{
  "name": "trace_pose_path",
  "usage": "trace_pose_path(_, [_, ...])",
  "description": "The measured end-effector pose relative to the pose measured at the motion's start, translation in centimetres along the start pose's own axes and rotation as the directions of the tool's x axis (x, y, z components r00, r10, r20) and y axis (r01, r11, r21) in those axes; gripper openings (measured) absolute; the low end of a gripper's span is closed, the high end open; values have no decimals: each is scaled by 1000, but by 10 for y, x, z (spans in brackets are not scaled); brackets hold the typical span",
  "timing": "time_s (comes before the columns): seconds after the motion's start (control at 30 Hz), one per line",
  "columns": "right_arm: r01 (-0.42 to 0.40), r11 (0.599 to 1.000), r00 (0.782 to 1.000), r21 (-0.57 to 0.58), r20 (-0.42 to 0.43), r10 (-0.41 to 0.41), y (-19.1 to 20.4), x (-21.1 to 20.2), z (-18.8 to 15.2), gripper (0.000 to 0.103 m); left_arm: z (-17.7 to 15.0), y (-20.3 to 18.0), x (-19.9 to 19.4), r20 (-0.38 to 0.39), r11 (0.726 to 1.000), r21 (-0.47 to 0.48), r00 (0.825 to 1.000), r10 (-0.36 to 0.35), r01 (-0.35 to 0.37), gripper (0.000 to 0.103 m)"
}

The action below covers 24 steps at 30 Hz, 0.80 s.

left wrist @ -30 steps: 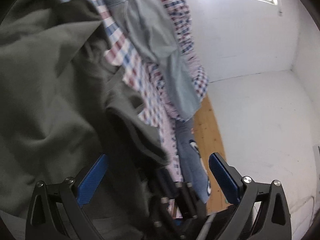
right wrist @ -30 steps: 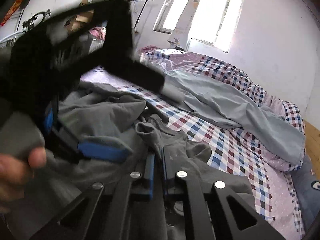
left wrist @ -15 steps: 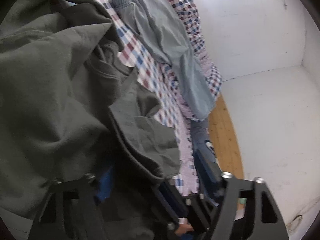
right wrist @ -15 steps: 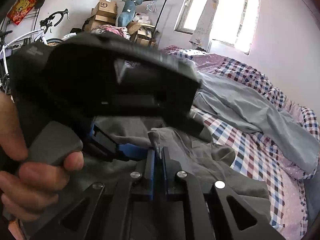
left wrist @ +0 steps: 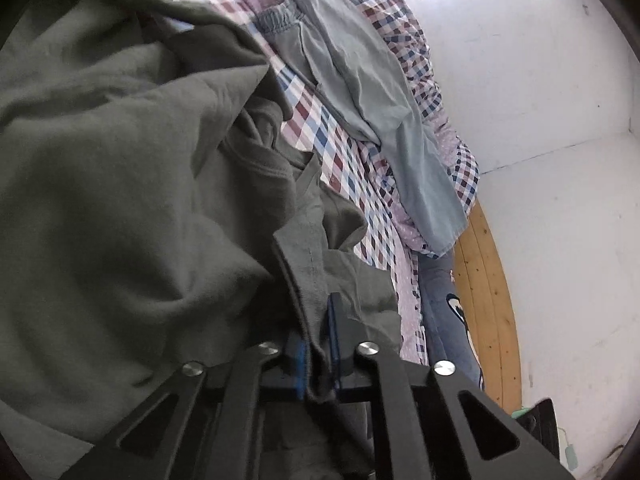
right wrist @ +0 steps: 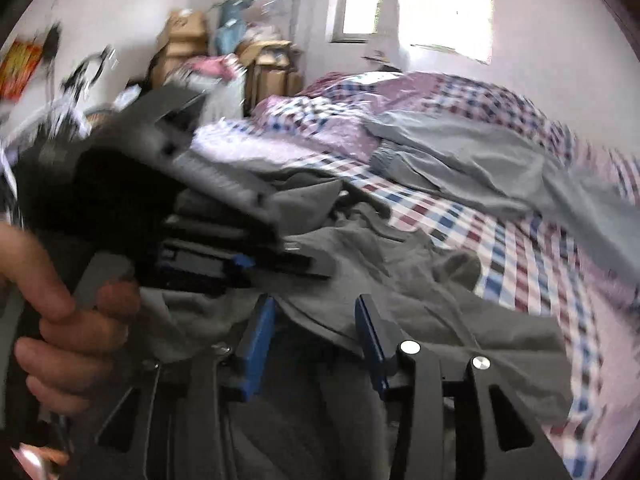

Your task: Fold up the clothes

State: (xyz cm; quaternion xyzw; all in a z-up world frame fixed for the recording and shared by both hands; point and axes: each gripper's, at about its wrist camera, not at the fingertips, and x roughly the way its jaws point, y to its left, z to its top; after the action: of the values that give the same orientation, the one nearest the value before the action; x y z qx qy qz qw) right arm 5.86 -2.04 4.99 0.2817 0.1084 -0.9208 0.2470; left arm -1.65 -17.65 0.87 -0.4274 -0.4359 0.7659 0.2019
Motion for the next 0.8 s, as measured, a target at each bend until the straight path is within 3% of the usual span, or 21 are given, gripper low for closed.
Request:
trace_pose_path(0.2, [27, 979, 1000, 202, 7, -29, -52, -18, -3, 49, 2, -14, -3, 47, 999, 49, 999, -8, 6, 3])
trace_pose_path(0.43, [101, 934, 994, 344, 11, -111, -100, -48, -10, 49, 0, -39, -2, 81, 990, 136, 996, -32, 20, 3])
trace_pose_path(0.53, [77, 905, 997, 418, -8, -81, -124, -59, -19, 52, 2, -49, -8, 114, 985, 172, 992, -51, 31, 3])
trace_pose_path(0.8, [133, 858, 991, 497, -45, -128, -163, -88, -38, 52, 21, -59, -51, 282, 971, 234, 953, -113, 45, 2])
